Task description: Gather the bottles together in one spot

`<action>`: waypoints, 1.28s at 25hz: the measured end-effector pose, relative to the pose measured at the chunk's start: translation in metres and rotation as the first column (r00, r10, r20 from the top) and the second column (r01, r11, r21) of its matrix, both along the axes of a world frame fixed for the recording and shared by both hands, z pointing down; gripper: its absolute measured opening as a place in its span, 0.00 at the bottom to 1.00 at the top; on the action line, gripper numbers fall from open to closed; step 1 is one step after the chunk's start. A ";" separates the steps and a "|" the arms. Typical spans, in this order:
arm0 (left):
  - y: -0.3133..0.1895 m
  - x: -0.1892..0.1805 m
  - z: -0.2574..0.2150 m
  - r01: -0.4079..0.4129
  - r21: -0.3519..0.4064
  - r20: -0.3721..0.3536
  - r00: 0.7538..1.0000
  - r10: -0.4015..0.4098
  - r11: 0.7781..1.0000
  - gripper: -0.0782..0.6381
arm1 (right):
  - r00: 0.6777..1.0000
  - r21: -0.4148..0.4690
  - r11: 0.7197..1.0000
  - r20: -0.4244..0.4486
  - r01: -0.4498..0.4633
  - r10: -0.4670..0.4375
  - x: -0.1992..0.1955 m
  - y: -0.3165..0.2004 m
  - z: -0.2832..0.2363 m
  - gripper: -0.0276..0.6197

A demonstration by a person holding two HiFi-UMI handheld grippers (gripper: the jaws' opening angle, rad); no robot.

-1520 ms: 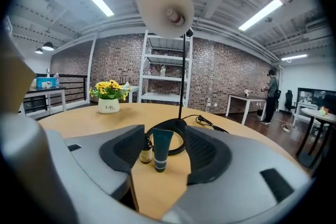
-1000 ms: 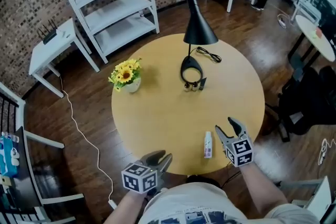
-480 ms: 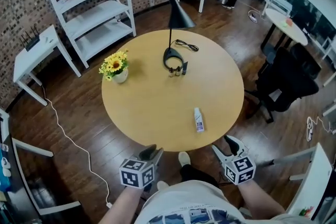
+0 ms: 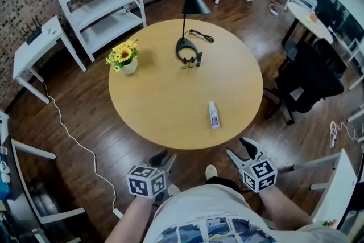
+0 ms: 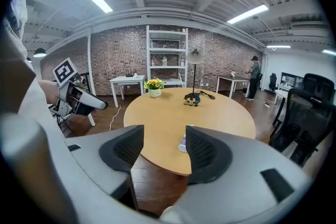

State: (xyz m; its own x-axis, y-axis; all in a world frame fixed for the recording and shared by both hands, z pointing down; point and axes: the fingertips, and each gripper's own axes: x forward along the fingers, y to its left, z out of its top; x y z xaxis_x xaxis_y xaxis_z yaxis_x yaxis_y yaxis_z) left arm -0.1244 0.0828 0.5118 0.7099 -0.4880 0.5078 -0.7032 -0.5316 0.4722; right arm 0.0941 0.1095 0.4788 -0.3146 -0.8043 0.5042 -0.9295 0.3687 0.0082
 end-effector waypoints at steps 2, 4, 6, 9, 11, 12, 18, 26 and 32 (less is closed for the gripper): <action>-0.005 0.014 0.002 -0.005 -0.013 -0.010 1.000 0.005 1.000 0.28 | 1.000 -0.004 1.000 0.017 0.022 -0.022 0.005 -0.009 0.001 0.46; -0.010 0.034 0.006 -0.021 -0.036 -0.008 1.000 0.021 0.999 0.28 | 0.998 -0.013 0.999 0.038 0.041 -0.041 0.015 -0.015 0.001 0.46; -0.014 0.064 0.011 -0.050 -0.060 -0.006 0.999 0.050 0.997 0.29 | 0.997 -0.024 0.998 0.055 0.054 -0.053 0.031 -0.018 0.001 0.46; -0.023 0.115 0.022 -0.097 -0.088 0.011 0.995 0.098 0.991 0.32 | 0.995 -0.042 0.997 0.080 0.058 -0.054 0.067 -0.021 0.002 0.48; -0.032 0.145 0.033 -0.112 -0.109 0.034 0.993 0.117 0.988 0.32 | 0.994 -0.051 0.997 0.100 0.057 -0.051 0.091 -0.023 0.005 0.48; -0.036 0.160 0.040 -0.117 -0.120 0.049 0.991 0.124 0.986 0.32 | 0.993 -0.054 0.997 0.108 0.056 -0.050 0.104 -0.024 0.007 0.48; -0.077 0.235 0.100 -0.091 -0.192 0.175 0.977 0.126 0.977 0.39 | 0.987 -0.090 0.995 0.154 0.048 -0.034 0.183 -0.022 0.021 0.49; -0.141 0.283 0.188 0.034 -0.308 0.397 0.913 0.096 0.951 0.43 | 0.983 -0.121 0.992 0.182 0.029 -0.007 0.266 -0.005 0.033 0.49; -0.135 0.291 0.196 -0.009 -0.293 0.531 0.830 0.171 0.956 0.38 | 0.975 -0.112 0.994 0.218 -0.013 0.037 0.296 -0.008 0.031 0.49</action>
